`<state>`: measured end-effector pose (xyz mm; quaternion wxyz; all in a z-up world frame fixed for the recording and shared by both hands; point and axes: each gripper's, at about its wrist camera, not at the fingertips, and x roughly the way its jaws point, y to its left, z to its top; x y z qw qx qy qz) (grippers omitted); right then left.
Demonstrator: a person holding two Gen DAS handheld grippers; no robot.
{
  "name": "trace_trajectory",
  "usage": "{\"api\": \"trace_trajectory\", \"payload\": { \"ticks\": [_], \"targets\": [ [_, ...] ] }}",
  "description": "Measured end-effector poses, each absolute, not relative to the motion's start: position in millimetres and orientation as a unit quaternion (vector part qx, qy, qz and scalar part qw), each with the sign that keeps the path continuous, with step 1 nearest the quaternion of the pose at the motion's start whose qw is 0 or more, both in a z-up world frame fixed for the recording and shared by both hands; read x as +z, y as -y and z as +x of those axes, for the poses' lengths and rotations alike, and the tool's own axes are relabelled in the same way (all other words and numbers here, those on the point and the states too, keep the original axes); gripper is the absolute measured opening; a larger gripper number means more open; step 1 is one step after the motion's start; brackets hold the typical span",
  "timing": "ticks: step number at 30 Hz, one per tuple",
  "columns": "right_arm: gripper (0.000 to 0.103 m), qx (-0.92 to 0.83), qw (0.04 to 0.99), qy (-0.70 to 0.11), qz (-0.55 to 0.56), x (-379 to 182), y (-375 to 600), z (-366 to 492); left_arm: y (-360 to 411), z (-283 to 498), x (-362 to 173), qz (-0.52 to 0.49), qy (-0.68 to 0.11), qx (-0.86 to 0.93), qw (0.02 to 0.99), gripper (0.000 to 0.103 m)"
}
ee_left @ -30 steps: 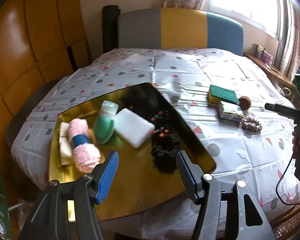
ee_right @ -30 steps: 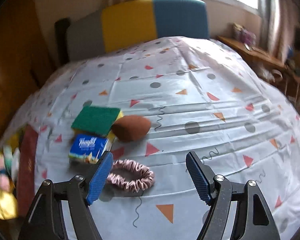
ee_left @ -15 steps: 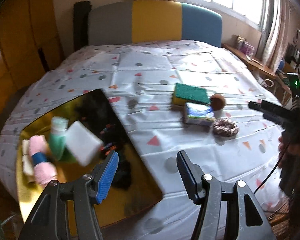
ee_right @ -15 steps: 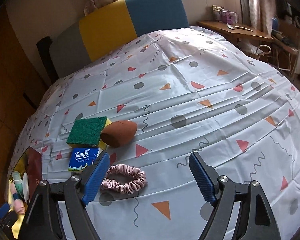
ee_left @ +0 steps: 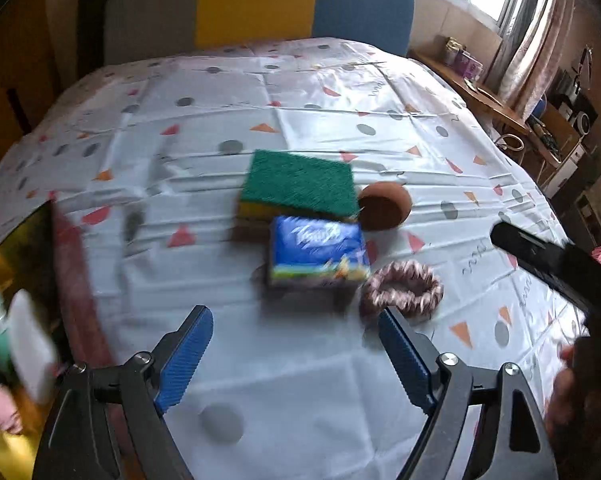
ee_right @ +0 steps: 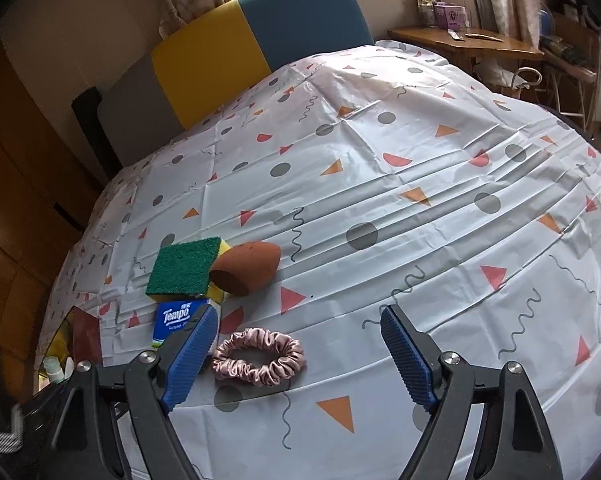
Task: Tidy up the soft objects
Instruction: 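Grasp the blue Tempo tissue pack with the left tool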
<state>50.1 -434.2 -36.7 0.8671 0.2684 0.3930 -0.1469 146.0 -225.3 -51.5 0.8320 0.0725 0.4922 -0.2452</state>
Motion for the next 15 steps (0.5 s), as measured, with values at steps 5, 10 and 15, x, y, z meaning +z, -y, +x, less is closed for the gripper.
{"api": "trace_trajectory", "payload": {
  "ticks": [5, 10, 15],
  "targets": [
    [0.085, -0.149, 0.861, -0.39, 0.291, -39, 442, 48, 256, 170, -68, 0.08, -0.502, -0.24, 0.827, 0.094],
    [0.085, -0.146, 0.854, -0.395, 0.307, -43, 446, 49, 275, 186, -82, 0.082, -0.518, -0.238, 0.817, 0.1],
    [0.085, -0.148, 0.853, -0.396, 0.306, -43, 446, 49, 276, 200, -102, 0.074, -0.542, -0.225, 0.807, 0.075]
  ]
}}
